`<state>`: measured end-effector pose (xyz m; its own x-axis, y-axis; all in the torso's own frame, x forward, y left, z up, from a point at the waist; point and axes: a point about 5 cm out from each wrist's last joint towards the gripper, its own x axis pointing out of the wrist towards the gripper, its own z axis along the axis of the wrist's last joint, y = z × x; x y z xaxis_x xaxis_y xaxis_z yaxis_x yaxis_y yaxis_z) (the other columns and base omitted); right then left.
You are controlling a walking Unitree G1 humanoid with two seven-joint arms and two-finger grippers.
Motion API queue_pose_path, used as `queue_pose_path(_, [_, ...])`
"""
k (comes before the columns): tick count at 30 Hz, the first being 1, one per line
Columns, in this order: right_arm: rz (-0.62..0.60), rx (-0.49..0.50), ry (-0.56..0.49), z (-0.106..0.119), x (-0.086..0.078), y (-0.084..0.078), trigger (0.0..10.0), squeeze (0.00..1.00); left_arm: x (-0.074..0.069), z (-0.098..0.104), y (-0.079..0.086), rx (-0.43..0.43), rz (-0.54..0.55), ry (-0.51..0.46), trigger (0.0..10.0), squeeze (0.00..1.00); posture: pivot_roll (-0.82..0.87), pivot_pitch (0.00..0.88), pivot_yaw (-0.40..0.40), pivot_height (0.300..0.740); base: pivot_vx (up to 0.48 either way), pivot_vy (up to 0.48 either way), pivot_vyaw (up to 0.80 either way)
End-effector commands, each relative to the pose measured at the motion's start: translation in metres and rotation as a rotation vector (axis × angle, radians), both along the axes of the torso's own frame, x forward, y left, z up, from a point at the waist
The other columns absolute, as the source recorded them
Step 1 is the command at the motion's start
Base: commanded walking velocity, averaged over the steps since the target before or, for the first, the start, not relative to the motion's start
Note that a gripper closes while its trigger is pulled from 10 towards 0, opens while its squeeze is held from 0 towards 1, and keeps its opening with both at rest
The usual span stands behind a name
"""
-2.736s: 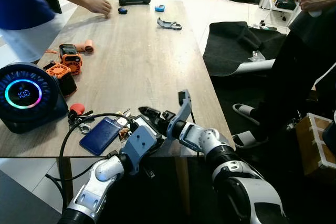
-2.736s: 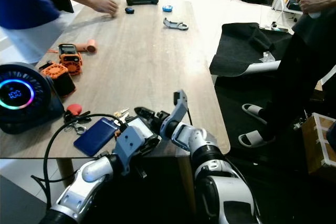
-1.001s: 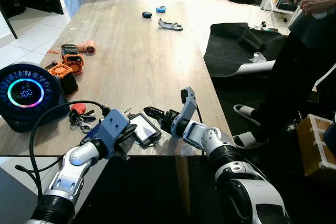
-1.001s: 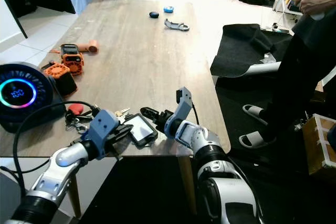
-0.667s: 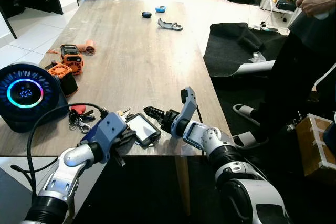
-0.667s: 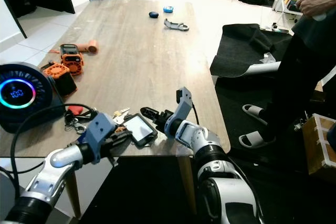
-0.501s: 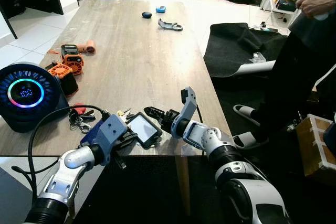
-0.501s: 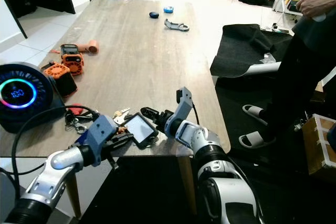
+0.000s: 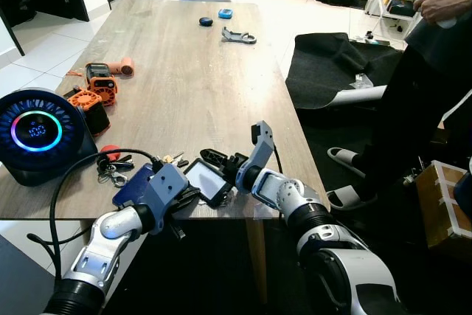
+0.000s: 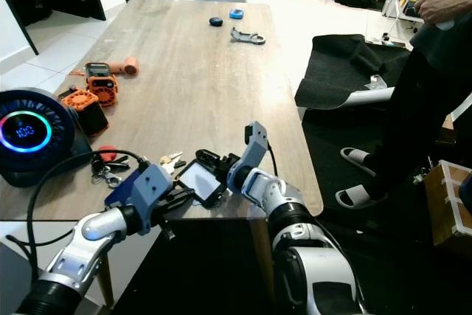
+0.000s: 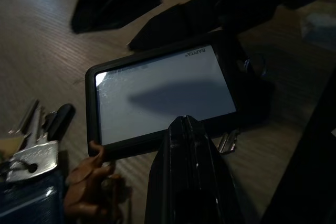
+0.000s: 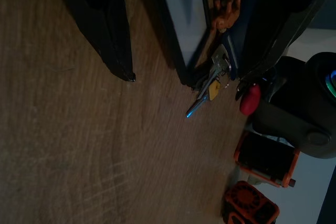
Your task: Hang keys on a hook
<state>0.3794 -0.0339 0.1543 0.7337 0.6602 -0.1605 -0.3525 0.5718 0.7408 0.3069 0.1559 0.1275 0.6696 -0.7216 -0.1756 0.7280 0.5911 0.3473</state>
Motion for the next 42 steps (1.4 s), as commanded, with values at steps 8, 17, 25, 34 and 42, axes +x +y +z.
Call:
queue_pose_path(8, [0.099,0.049,0.090,-0.008,-0.012,0.024,10.0,0.00,-0.007,-0.015,-0.008,0.018,-0.016,0.055,10.0,0.00,0.08,0.155,-0.062,0.740,0.000,0.000,0.00])
queue_pose_path(17, [0.163,0.070,0.143,-0.015,-0.020,0.027,4.5,0.00,-0.007,-0.016,-0.011,0.019,-0.022,0.053,10.0,0.00,0.08,0.153,-0.061,0.740,0.000,0.000,0.00])
queue_pose_path(25, [0.168,0.078,0.180,-0.023,-0.023,0.022,1.3,0.00,-0.006,-0.017,-0.013,0.022,-0.030,0.055,10.0,0.00,0.07,0.146,-0.060,0.740,0.000,0.000,0.00])
queue_pose_path(34, [0.171,0.080,0.194,-0.027,-0.025,0.020,0.0,0.00,-0.006,-0.017,-0.013,0.025,-0.033,0.053,10.0,0.00,0.08,0.144,-0.060,0.740,0.000,0.000,0.00])
queue_pose_path(42, [0.163,0.072,0.188,-0.028,-0.025,0.016,3.5,0.00,-0.006,-0.017,-0.012,0.026,-0.031,0.050,10.0,0.00,0.08,0.146,-0.060,0.740,0.000,0.000,0.00])
